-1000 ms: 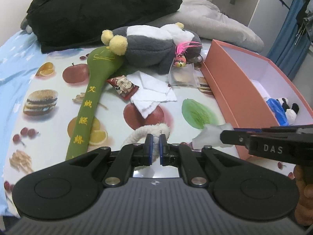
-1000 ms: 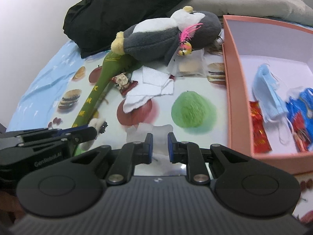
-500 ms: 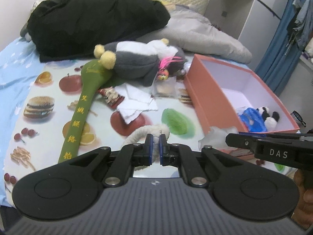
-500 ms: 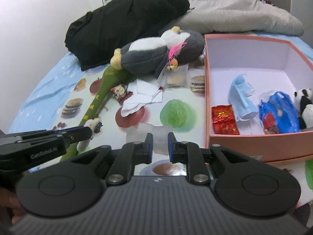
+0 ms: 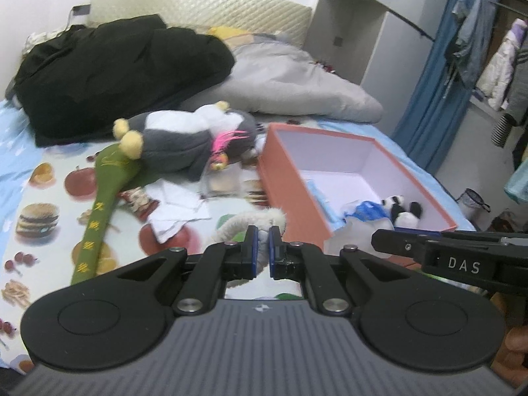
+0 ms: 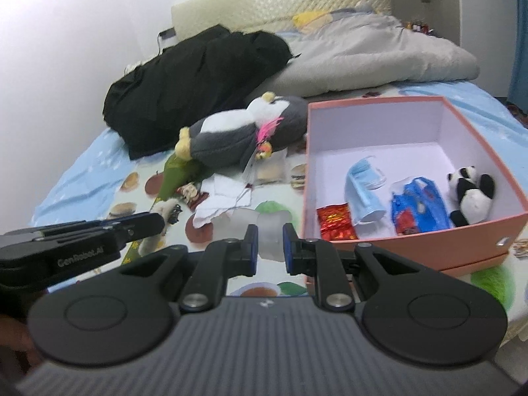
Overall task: Organize soft objects
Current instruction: 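Carry the rope toy and plastic piece over the pink box with both tools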
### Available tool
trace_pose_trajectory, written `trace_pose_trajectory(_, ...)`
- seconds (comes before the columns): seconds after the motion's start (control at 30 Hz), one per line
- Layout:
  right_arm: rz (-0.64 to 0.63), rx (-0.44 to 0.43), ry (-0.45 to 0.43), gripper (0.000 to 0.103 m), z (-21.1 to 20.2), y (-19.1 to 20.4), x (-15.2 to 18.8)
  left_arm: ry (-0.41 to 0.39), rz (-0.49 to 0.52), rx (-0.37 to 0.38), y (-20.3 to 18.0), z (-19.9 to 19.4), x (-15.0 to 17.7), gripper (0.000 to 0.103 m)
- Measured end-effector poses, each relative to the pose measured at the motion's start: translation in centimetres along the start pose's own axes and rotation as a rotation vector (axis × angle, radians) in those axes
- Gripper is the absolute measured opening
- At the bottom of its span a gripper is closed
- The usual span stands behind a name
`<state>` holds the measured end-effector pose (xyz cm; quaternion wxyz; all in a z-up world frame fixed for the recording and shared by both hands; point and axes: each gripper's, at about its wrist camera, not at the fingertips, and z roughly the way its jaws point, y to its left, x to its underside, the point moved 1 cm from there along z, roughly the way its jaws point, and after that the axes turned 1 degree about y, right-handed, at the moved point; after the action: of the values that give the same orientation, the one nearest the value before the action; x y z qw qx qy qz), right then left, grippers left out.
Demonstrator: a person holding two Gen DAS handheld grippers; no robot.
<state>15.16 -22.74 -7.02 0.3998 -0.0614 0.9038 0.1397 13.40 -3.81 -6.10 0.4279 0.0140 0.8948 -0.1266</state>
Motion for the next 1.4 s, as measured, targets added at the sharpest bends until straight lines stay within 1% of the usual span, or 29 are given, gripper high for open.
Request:
trace_pose_trajectory(0.13,0.020,0.026,-0.027,0.019,-1.7,-1.3,0.0,-0.007,0.021,0.032,-2.1,-0.3,-0.1,0.008)
trace_pose_trajectory(0.23,0.032,0.044,-0.047,0.019,-3.0,-2.4,0.1,0.000,0.011,0.084,-3.6,-0.2,-0.2,0.008)
trace_pose_trajectory(0.47,0.074,0.096,-0.079,0.019,-5.7,-5.5,0.6,-0.003,0.059,0.152,-7.8,0.2,-0.5,0.008)
trace_pose_trajectory(0.67,0.101,0.134,-0.087,0.019,-6.3,-8.4,0.0,0.013,0.091,0.191,-10.8,2.7,-1.7,0.008)
trace_pose_trajectory(0.8,0.101,0.149,-0.091,0.019,-5.3,-10.1,-1.5,0.033,0.098,0.209,-12.0,5.6,-3.7,0.008)
trace_pose_trajectory(0.87,0.102,0.148,-0.089,0.019,-4.3,-11.0,-2.6,0.041,0.117,0.215,-12.6,7.5,-5.0,0.008)
trace_pose_trajectory(1.0,0.095,0.156,-0.085,0.019,-2.2,-12.8,-4.8,0.033,0.140,0.206,-13.5,11.2,-8.0,0.008)
trace_pose_trajectory(1.17,0.091,0.177,-0.068,0.019,1.3,-15.1,-8.0,0.051,0.146,0.184,-14.0,16.3,-11.8,0.008)
trace_pose_trajectory(1.23,0.096,0.182,-0.057,0.019,2.9,-16.0,-9.2,0.070,0.154,0.181,-14.1,18.6,-13.2,0.008)
trace_pose_trajectory(1.3,0.104,0.185,-0.041,0.019,4.6,-16.9,-10.3,0.101,0.166,0.195,-14.2,20.9,-14.2,0.008)
trace_pose_trajectory(1.33,0.102,0.188,-0.031,0.019,5.5,-17.3,-11.0,0.124,0.165,0.195,-14.0,22.2,-14.7,0.008)
trace_pose_trajectory(1.37,0.103,0.186,-0.023,0.019,6.2,-17.7,-11.5,0.156,0.173,0.173,-14.0,23.5,-15.0,0.008)
trace_pose_trajectory(1.4,0.106,0.186,-0.011,0.019,7.0,-18.1,-11.9,0.180,0.185,0.168,-14.0,24.7,-15.3,0.008)
